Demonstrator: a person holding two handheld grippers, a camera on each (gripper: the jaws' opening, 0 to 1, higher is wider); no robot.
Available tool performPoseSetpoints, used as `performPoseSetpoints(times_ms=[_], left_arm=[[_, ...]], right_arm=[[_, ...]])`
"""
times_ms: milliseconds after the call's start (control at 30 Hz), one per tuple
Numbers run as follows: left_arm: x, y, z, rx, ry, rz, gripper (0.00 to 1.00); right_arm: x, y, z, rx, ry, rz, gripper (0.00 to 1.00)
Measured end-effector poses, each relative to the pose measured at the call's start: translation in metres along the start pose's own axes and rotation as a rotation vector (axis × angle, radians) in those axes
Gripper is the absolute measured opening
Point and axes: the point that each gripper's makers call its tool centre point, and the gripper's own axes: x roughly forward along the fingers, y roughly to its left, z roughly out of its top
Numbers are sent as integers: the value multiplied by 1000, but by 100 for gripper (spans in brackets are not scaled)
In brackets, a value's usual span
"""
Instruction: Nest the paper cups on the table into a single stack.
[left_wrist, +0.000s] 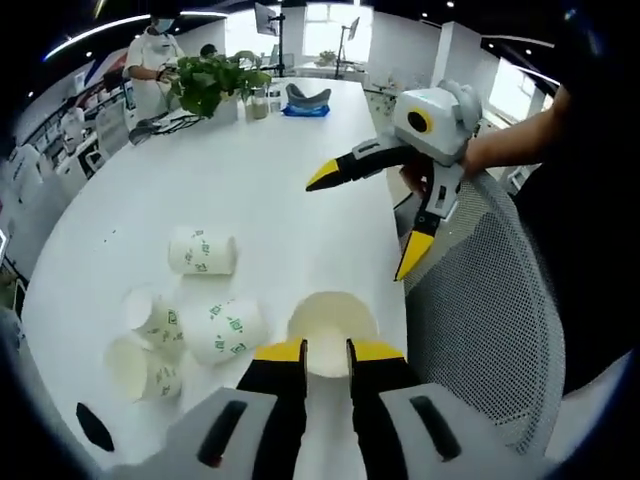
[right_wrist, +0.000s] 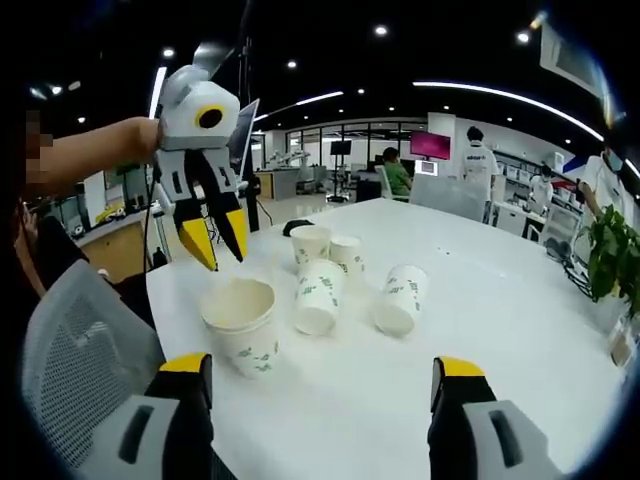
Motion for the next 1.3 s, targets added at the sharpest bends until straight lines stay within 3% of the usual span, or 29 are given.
performPoseSetpoints(times_ms=[333, 667, 933, 1100, 1300], left_arm=[[-6, 29, -5, -27, 0, 56, 21], [-2, 72, -8, -97, -42, 166, 31], [10, 93, -18, -168, -59, 163, 40], [18, 94, -11, -269, -103, 111, 40], [34, 99, -16, -297, -100, 91, 37]], right_arm=[[0, -1, 0, 1, -1, -3, 91], [0, -1, 0, -1, 3, -7, 91], [-1, 0, 0, 0, 6, -7, 91], [0, 2, -2, -11, 17, 1, 90], [1, 0, -4, -5, 18, -1, 90]])
